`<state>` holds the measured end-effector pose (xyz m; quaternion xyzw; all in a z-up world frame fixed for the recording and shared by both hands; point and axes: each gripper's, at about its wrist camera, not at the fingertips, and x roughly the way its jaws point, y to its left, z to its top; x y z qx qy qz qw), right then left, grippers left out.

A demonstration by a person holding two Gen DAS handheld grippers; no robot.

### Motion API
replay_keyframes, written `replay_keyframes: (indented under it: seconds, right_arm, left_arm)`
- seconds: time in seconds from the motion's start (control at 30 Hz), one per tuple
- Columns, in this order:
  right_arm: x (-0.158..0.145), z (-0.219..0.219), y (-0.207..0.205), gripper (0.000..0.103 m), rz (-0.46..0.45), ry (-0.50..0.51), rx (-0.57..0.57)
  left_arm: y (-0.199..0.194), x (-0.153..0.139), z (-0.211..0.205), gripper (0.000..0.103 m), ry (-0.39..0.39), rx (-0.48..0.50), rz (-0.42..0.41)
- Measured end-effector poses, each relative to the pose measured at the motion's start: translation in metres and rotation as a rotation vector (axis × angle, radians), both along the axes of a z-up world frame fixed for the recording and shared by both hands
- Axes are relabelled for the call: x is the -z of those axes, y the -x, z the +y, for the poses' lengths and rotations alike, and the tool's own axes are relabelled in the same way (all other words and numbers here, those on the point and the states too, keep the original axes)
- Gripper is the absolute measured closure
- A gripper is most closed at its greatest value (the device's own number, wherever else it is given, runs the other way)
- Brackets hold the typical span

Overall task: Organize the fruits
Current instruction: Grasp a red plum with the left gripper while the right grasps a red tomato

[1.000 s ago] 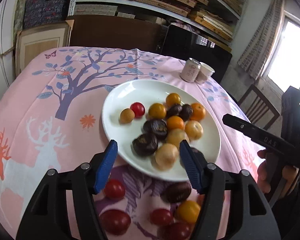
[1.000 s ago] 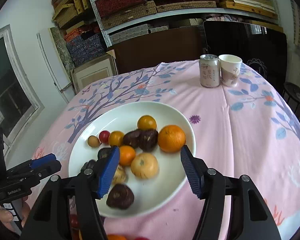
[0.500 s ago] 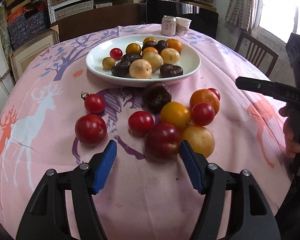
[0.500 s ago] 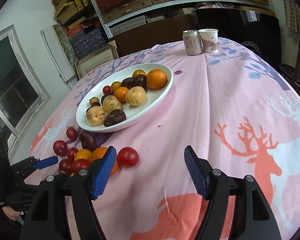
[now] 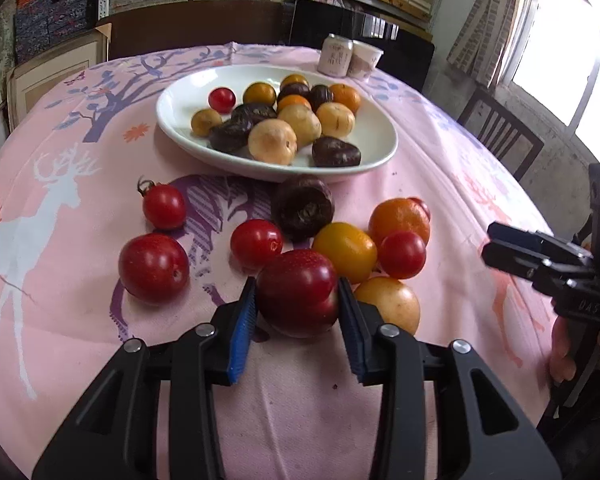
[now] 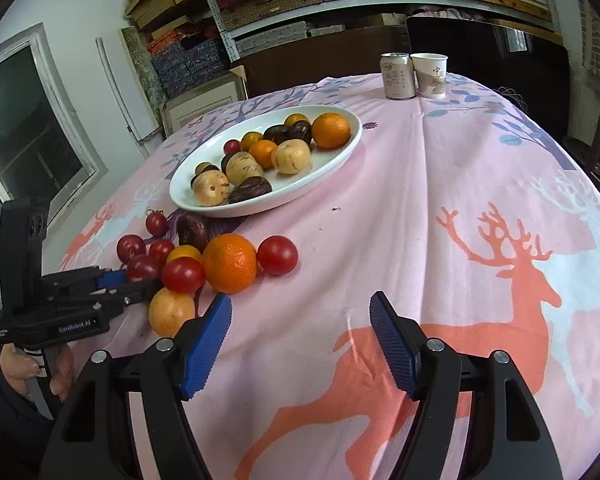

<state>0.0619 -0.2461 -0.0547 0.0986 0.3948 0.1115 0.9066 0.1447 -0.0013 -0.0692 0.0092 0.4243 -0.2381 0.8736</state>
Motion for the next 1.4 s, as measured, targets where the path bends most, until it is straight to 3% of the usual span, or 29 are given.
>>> replay_keyframes:
  seconds: [0.17, 0.4, 0.63, 0.8, 1.0, 1.2, 1.27, 1.4]
  right_arm:
    - [-0.002, 0.030, 0.006, 0.036, -0.006, 0.023, -0.098]
    - [-0.011, 0.067, -0.001, 0.048, -0.021, 0.019, -0.158]
    - [-0.011, 0.099, -0.016, 0.057, -0.028, 0.092, -0.177]
    - [-0.008, 0.102, -0.022, 0.072, -0.018, 0.127, -0.158]
    - [-0.008, 0.094, -0.020, 0.073, -0.013, 0.098, -0.144]
    - [-0.014, 0.078, -0.013, 0.073, -0.039, 0.061, -0.124]
    - [-0.015, 0.069, -0.011, 0.073, -0.040, 0.048, -0.111]
    - [-0.016, 0.051, -0.004, 0.073, -0.044, 0.023, -0.090]
  left_arm:
    - [0.008, -0.017, 0.019, 0.065, 0.091, -0.056, -0.094]
    - [0.008, -0.018, 0.019, 0.064, 0.099, -0.045, -0.086]
    - [0.008, -0.017, 0.024, 0.064, 0.121, -0.044, -0.071]
    - [0.009, -0.017, 0.023, 0.064, 0.118, -0.035, -0.069]
    - [0.010, -0.017, 0.023, 0.063, 0.128, -0.032, -0.080]
    - [0.007, -0.013, 0.021, 0.063, 0.107, -0.021, -0.048]
    - [0.012, -0.009, 0.014, 0.063, 0.058, 0.013, -0.026]
    - [0.035, -0.011, 0.010, 0.062, -0.026, 0.045, -0.062]
